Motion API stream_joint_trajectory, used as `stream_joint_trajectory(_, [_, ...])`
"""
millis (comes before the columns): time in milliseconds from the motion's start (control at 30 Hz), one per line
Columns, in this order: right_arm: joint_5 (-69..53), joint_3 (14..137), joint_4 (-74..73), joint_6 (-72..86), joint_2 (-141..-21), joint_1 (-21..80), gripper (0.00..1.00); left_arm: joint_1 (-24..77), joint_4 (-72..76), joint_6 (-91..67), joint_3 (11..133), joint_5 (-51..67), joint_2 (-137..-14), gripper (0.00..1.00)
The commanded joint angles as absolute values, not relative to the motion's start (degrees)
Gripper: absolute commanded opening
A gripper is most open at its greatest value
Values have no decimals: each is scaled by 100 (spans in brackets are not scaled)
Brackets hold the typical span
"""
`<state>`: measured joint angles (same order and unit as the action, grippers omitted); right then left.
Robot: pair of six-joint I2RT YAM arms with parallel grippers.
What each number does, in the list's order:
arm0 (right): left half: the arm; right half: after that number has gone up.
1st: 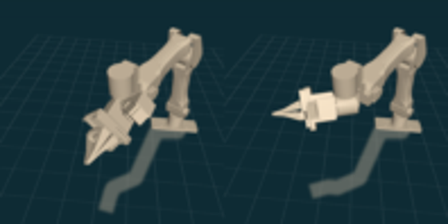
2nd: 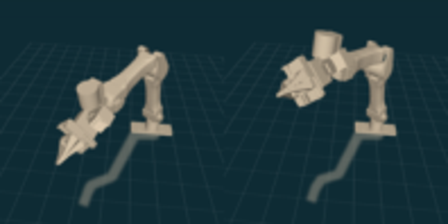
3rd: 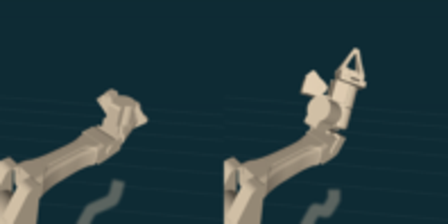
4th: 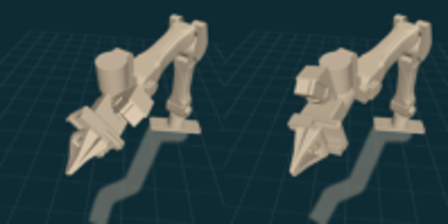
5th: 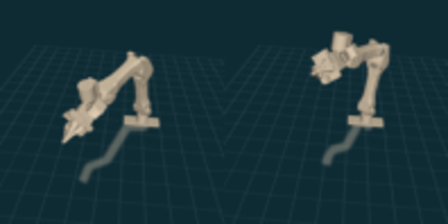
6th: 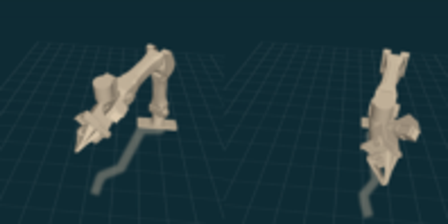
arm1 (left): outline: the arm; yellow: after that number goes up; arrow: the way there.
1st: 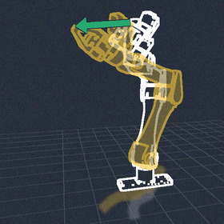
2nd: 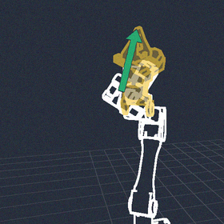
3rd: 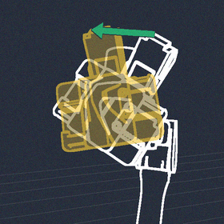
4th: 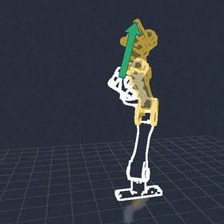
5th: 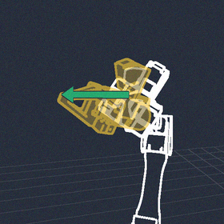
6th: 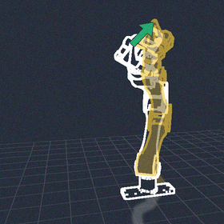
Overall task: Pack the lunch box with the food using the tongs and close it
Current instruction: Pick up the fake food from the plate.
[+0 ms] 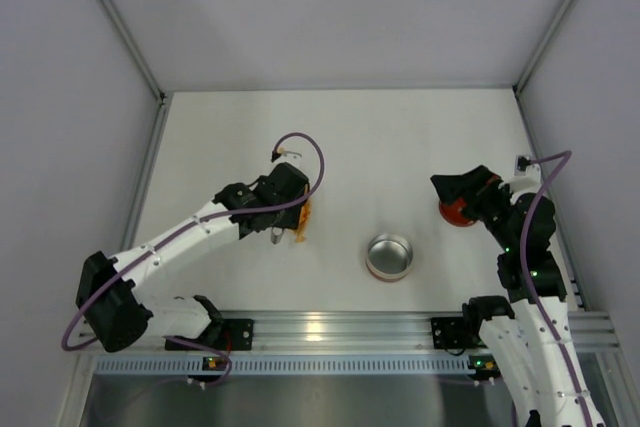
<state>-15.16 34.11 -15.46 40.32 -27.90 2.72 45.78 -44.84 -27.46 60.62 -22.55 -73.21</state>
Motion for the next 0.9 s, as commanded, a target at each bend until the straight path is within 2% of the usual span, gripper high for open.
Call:
stream_joint_trajectory(0, [-1573, 3366, -1151, 4043, -2821, 211, 99, 4526, -4166, -2672, 6021, -2127, -7418, 56])
stream_joint_trajectory(267, [-1582, 3384, -1151, 4017, -2874, 211, 100, 4500, -4069, -2646, 6021, -2030, -7497, 54])
stream_joint_trajectory(867, [-1608, 3349, -1099, 4034, -2944, 220, 99, 4465, -4227, -2637, 6152, -2241, -7304, 42])
